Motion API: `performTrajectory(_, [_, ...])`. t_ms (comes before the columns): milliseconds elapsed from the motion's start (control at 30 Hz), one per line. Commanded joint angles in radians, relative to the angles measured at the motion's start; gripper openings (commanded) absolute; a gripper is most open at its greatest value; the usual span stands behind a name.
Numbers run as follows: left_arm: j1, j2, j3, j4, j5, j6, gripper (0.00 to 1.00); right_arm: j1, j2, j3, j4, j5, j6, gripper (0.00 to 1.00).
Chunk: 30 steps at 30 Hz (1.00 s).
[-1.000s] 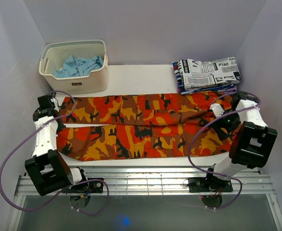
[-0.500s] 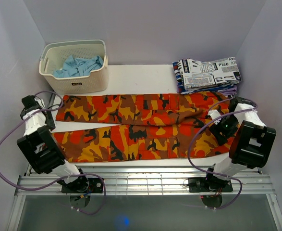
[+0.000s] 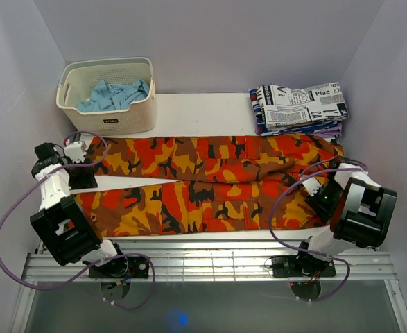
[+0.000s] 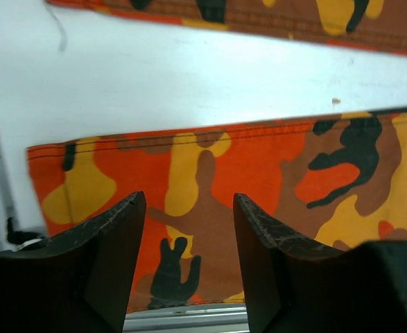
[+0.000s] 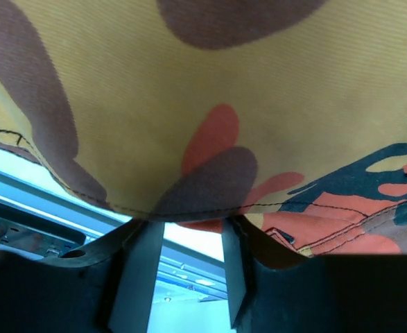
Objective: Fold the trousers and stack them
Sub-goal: Flatten the trousers out
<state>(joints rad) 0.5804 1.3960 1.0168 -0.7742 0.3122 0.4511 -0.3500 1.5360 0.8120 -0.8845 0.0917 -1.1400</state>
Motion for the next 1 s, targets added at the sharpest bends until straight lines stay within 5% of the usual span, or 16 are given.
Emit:
performTrajectory(0, [-0.004, 0.038, -0.041, -0.017, 0.099, 0.047, 0.64, -0.017, -0.031, -0.080, -0.019, 0.026, -0.089, 0.41])
performTrajectory(133, [-0.005, 0.058, 0.005, -0.016, 0.226, 0.081, 0.61, -0.017, -0.120, -0.077, -0.060, -0.003, -0.141, 0.40])
performTrajectory(267, [-0.046, 0.073, 0.078, 0.073, 0.307, 0.039, 0.62, -0.015, -0.099, 0.169, -0.143, -0.183, -0.090, 0.50])
performTrajectory(400, [-0.132, 0.179, 0.164, 0.183, 0.281, -0.023, 0.62, -0.009, 0.034, 0.478, -0.180, -0.340, 0.043, 0.50])
performTrajectory(600, [-0.198, 0.343, 0.203, 0.386, 0.258, -0.112, 0.62, 0.025, 0.291, 0.749, -0.147, -0.324, 0.203, 0.47])
performTrajectory(800, [-0.209, 0.475, 0.221, 0.360, 0.142, -0.112, 0.58, 0.077, 0.395, 0.673, -0.021, -0.250, 0.244, 0.45])
performTrajectory(967, [-0.177, 0.476, 0.161, 0.259, 0.074, -0.011, 0.48, 0.120, 0.339, 0.402, 0.110, -0.176, 0.201, 0.41])
